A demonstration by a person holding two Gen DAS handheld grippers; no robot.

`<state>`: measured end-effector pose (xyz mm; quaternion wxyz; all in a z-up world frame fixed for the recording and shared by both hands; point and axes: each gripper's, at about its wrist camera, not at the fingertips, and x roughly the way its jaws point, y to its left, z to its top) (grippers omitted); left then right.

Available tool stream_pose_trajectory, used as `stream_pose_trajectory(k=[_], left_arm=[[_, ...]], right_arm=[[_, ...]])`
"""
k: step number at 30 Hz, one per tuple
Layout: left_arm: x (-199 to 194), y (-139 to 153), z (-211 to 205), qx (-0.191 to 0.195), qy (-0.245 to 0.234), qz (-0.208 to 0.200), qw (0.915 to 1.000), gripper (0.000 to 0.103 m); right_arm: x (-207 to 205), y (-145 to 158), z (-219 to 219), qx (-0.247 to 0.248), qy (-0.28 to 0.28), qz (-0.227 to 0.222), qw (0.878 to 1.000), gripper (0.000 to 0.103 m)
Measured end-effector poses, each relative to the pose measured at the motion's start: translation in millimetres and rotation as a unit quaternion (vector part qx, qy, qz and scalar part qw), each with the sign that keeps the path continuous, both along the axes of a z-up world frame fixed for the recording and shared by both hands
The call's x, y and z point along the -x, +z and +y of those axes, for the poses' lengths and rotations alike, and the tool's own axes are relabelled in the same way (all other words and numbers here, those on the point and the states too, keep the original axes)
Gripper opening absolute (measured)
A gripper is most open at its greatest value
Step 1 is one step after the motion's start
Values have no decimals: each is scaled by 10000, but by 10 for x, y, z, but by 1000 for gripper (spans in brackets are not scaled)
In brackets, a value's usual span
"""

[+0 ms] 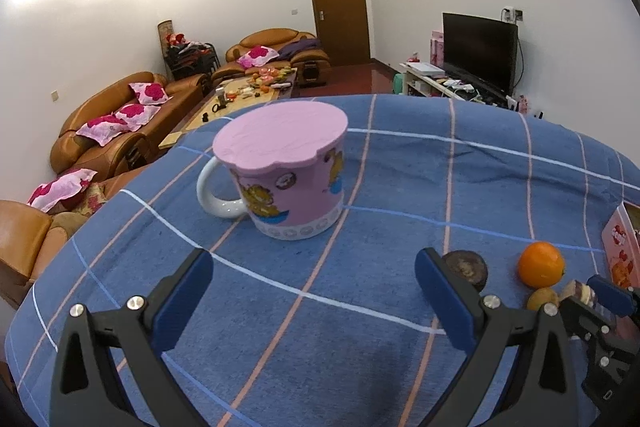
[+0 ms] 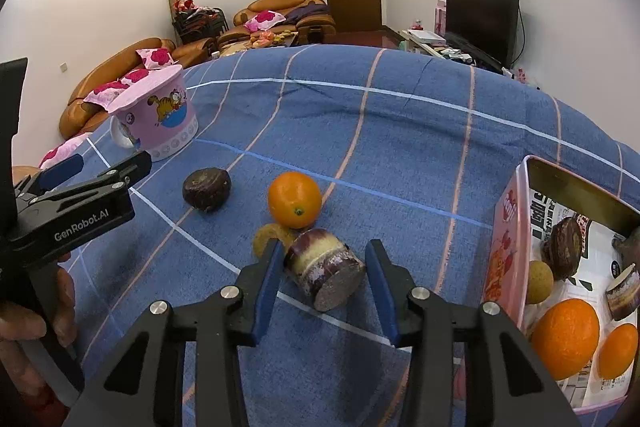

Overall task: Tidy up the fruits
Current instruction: 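Lift the cake roll with the right gripper while the left grasps a dark brown fruit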

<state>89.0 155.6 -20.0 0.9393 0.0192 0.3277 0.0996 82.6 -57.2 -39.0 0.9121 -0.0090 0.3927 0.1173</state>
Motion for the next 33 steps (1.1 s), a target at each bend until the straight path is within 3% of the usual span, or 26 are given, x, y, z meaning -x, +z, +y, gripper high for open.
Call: stream_pose_trajectory(k=[10,14,23,27,29,33], left_arm=[[17,44,-61,254,-339,-83,9991,103],[-7,-1,-55,256,-382,64,9989,103],[-154,-146,-331,542,-1019,604,9915,100],[-355,-222,-560,160,-1065,886,9902,93],[-441,-283,-610,12,-1015,1073,9890,84],[-517,-307,-512,505,-1065,1209,9856,79]], right_arm=[[458,301,-79,174,-495,-1337,9896,44],[614,329,-196,87,-627,-1373,9885,44],[654,271,-318,-156,-597,-1159,9913,44],[671,265,-298,-128,-517,-1176,9916,44],[673,263,-305,-151,-515,-1158,9918,44],[646,240,-346,-247,-526,-1048,9928,44]])
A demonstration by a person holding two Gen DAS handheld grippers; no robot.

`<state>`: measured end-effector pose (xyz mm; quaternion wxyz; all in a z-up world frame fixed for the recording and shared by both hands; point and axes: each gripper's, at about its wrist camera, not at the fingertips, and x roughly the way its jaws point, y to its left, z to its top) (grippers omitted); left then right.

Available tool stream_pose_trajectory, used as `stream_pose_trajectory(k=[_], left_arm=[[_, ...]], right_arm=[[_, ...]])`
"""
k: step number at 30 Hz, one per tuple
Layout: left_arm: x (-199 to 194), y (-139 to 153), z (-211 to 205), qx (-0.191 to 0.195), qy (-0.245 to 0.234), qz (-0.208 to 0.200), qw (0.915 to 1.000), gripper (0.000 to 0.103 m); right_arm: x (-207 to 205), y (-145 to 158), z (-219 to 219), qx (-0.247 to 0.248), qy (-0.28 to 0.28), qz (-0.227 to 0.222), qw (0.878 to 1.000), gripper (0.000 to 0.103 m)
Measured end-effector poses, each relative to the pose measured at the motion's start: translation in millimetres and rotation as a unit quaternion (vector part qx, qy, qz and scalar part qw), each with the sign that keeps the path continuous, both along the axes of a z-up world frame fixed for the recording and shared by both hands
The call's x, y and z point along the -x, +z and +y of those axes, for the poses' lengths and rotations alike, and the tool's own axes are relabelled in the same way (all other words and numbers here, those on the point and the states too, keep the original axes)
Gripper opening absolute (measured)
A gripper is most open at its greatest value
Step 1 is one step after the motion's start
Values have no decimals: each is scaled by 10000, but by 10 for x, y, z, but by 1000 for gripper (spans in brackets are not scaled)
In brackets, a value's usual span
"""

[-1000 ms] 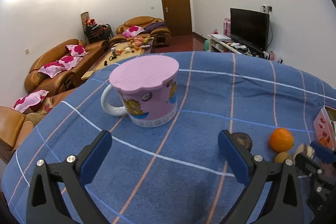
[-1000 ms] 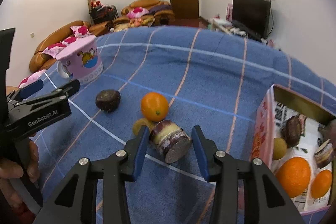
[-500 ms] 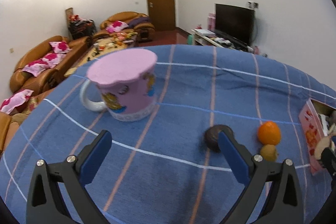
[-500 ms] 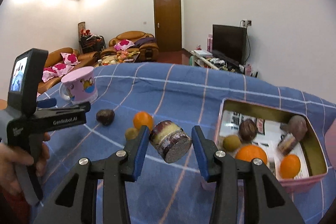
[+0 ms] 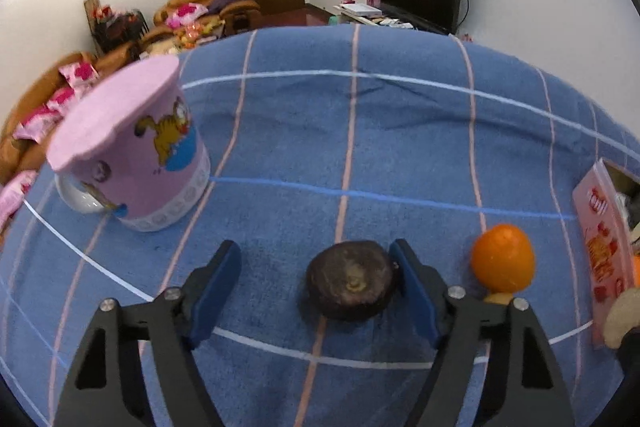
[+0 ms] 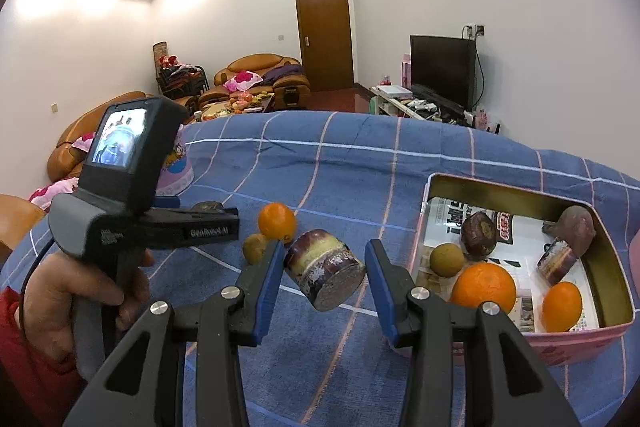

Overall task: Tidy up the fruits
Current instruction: 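Lift the cake roll with the right gripper while the left grasps a dark brown fruit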

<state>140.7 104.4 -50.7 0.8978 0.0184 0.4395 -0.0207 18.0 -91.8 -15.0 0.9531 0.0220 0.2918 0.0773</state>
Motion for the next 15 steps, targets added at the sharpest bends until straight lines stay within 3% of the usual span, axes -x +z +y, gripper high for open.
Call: stream_pose_trajectory(k=[2,4,8,12,15], left_arm=[[-5,-3,54,222,2,54,9997,79],[9,2,50,209,-7,45,9998,77],[94,51,3,311,-283,-69,9991,40],[182,112,38,371,-86,-204,9991,39],[376,223,76,317,337,-674,9967,39]], right_arm=[[-16,-9,-6,-47,14,42,10000,44],[-16,-16,-7,-47,11,39,10000,44],[-9,-10,-3,-6,-17,1,10000,44],[10,3,-14,12,-94,-103,9999,44],[72,50,1,172,-173,-358,9991,44]])
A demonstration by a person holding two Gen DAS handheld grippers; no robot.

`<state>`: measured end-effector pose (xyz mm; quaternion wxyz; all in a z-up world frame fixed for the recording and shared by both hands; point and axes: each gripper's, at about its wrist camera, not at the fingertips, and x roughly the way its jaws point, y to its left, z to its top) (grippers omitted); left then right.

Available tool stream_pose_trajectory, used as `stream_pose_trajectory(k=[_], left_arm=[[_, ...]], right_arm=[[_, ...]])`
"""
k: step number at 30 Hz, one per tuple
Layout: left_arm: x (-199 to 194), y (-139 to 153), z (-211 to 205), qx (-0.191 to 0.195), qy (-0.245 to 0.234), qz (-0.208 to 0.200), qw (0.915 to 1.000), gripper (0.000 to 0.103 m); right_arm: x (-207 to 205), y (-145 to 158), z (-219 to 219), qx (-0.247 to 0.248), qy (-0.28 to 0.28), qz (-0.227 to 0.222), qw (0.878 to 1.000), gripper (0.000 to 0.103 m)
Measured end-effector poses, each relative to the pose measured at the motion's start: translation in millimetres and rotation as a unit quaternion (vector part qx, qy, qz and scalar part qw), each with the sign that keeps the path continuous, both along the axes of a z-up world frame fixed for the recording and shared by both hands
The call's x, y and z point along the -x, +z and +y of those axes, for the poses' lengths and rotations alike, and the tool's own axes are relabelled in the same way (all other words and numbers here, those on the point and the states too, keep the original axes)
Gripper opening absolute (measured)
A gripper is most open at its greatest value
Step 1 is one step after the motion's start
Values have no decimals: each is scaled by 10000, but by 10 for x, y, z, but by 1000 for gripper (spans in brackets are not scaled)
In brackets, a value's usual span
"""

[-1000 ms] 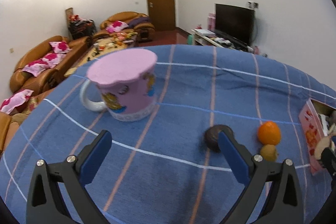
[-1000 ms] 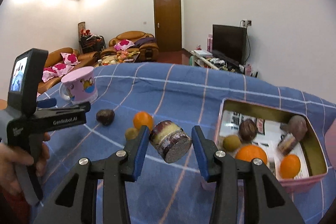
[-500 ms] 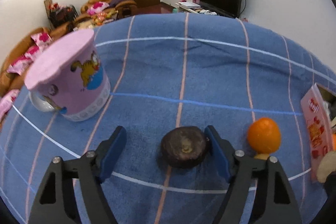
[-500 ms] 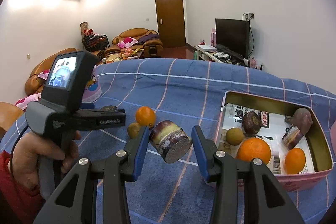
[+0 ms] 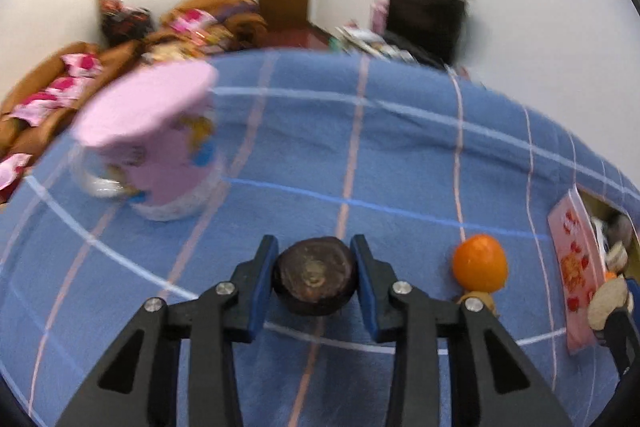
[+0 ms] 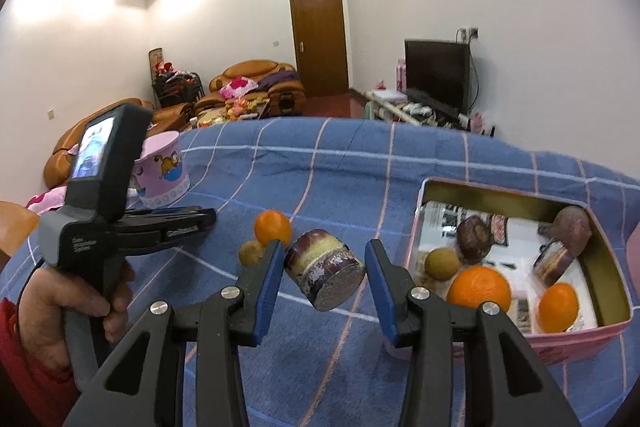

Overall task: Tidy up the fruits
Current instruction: 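Lift the cake roll with the right gripper while the left grasps a dark brown fruit, then carry the cake roll and dark fruit with both grippers over the tin box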

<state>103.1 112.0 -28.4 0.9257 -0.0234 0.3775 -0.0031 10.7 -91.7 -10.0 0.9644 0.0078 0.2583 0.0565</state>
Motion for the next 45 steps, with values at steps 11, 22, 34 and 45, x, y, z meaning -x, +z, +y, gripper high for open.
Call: stream_pose_trajectory(k=[11,22,34,45], left_arm=[[645,199,-318,-362,44,-936,9949,39],[840,253,-586,-455,-41,-1112,9927,39],[1008,277,-968,-345,-253,-1202,9918,39],[1099,314,-1459,-421,-588,-1363,9880,39]], right_arm=[[63,49,27,434,-287,-349,9980,44],[195,38,-226,416,-489,-165,9978,44],[389,84,-581,496,-676,-229,9962,44],[499,157,-943,563,-879,-379,9938,44]])
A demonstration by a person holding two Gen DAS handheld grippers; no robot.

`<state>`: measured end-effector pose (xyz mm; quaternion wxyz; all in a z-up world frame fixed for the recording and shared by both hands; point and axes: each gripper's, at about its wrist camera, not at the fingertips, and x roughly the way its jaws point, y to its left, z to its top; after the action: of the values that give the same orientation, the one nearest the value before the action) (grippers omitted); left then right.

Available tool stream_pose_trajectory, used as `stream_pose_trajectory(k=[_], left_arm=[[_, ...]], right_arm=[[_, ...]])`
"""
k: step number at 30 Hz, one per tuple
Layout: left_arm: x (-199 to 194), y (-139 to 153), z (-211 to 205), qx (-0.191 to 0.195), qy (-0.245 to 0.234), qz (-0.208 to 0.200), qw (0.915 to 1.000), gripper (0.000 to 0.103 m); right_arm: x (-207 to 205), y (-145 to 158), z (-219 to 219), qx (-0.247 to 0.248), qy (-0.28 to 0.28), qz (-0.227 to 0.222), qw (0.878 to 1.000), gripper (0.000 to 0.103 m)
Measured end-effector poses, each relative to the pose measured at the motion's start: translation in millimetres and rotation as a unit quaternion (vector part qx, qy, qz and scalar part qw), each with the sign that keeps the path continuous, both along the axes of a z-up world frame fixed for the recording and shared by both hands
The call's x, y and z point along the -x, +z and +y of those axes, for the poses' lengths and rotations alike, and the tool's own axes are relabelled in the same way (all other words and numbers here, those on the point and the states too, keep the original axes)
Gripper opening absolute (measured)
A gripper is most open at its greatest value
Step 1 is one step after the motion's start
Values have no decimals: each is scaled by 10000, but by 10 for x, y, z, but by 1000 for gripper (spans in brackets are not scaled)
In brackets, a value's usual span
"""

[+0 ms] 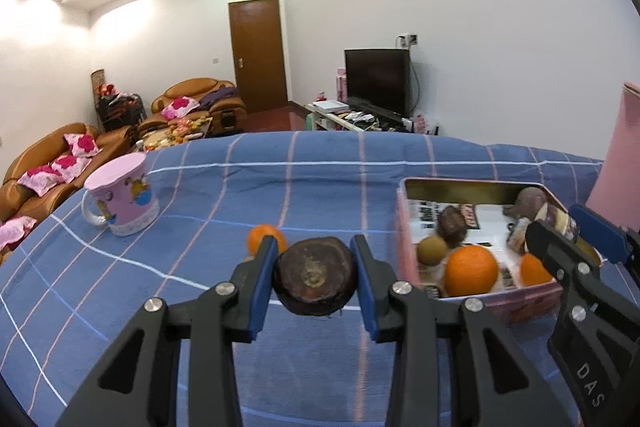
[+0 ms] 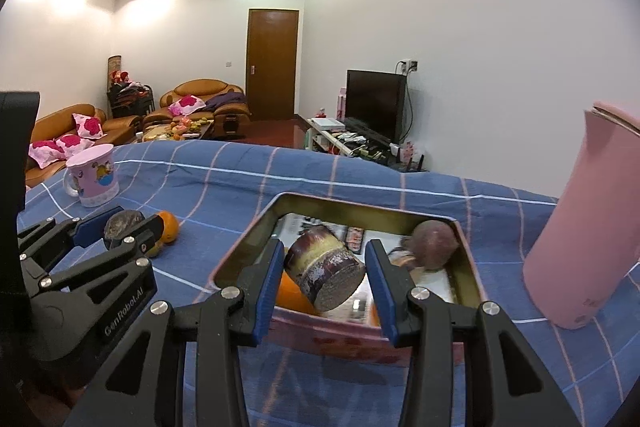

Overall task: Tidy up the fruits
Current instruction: 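Carry the cake roll and dark fruit with both grippers over the tin box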

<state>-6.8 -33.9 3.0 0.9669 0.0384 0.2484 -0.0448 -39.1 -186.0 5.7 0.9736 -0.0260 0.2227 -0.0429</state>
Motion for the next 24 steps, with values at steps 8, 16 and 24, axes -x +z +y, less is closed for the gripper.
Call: stream_pose_trajectory(k=[8,16,24], left_arm=[[17,28,-321,-33,-171,-93,9998,39],[-20,64,-586,-17,-381,-144,9992,39],[-119,87,-871,80,-617,-83,9980,39]], right_arm=[[44,54,-293,-34,-181,-95,9998,44],[60,98,-547,-55,-390,-183,9991,44],[58,156,-806,-48,-703,-287,9971,44]])
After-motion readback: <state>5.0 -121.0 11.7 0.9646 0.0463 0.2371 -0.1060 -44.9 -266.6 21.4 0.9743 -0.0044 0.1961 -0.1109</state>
